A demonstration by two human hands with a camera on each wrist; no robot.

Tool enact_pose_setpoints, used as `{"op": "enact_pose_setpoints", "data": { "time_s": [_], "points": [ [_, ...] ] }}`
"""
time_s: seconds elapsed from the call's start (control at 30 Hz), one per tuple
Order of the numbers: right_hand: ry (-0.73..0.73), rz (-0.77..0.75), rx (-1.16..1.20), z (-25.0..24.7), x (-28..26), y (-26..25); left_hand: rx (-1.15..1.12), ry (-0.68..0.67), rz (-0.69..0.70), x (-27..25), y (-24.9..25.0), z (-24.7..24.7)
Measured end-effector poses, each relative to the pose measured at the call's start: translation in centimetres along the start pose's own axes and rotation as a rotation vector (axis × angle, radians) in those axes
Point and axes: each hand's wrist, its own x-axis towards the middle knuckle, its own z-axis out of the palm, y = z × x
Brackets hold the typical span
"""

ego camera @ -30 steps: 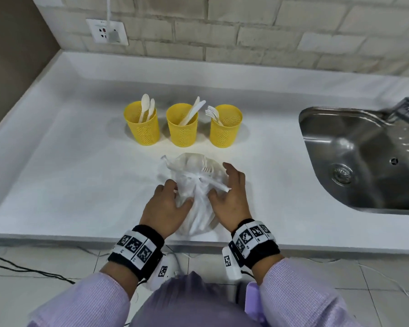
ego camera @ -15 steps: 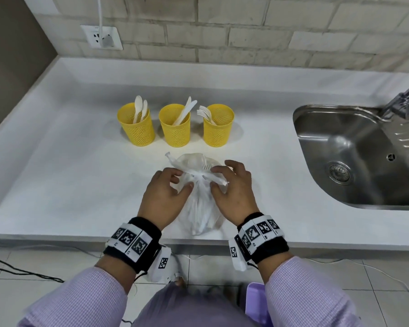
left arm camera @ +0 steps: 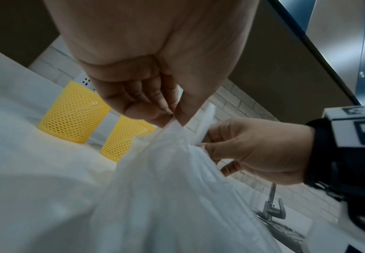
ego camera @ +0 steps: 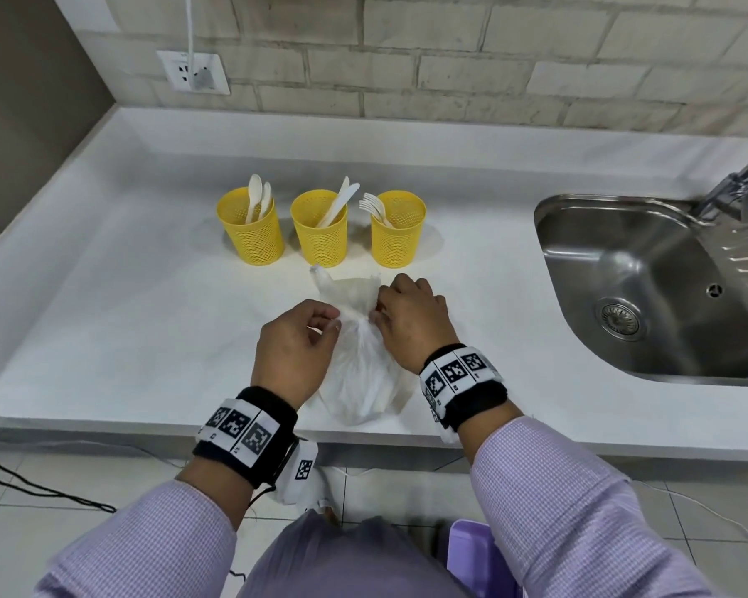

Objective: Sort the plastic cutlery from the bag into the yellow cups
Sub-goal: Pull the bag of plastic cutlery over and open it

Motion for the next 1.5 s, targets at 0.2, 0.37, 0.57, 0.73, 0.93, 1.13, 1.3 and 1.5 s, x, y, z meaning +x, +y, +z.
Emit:
{"op": "enact_pose_setpoints", "data": {
  "time_s": [0.2,0.37,0.57,0.73,0.93,1.13,1.3,1.5],
  "points": [
    [-0.109,-0.075,0.086,-0.3,0.3,0.6,-0.022,-0.016,0.002,0.2,0.0,-0.5],
    [-0.027,-0.112,0.038,-0.4,1.1,0.8,-0.035,0.023,0.018,0.2,0.7,-0.3],
    [0.260,0.030,0.314,0.2,2.0,3.1,0.040,0.117,-0.052,0.9,-0.8,-2.4],
    [0.147,-0.051,0.286,0.4,1.2,2.1,0.212,0.084,0.048,0.8,-0.5,-1.2],
    [0.180,-0.020,0.221,-0.1,1.6,1.9,0.370,0.043,0.122,1.5,0.3,-0.1],
    [0.330,0.277,0.561,-1.7,2.5,3.0,0.066,0.096,0.084,1.6,-0.3,-2.6],
    [0.326,0.246,0.625,-3.2,3.5,0.8,-0.352,-0.260,-0.092,1.6,2.0,-3.6],
    [0.375,0.260,0.727,-8.7,6.0,-1.3,-0.352,-0.466,-0.020,0.9,5.3,-5.9]
  ]
}}
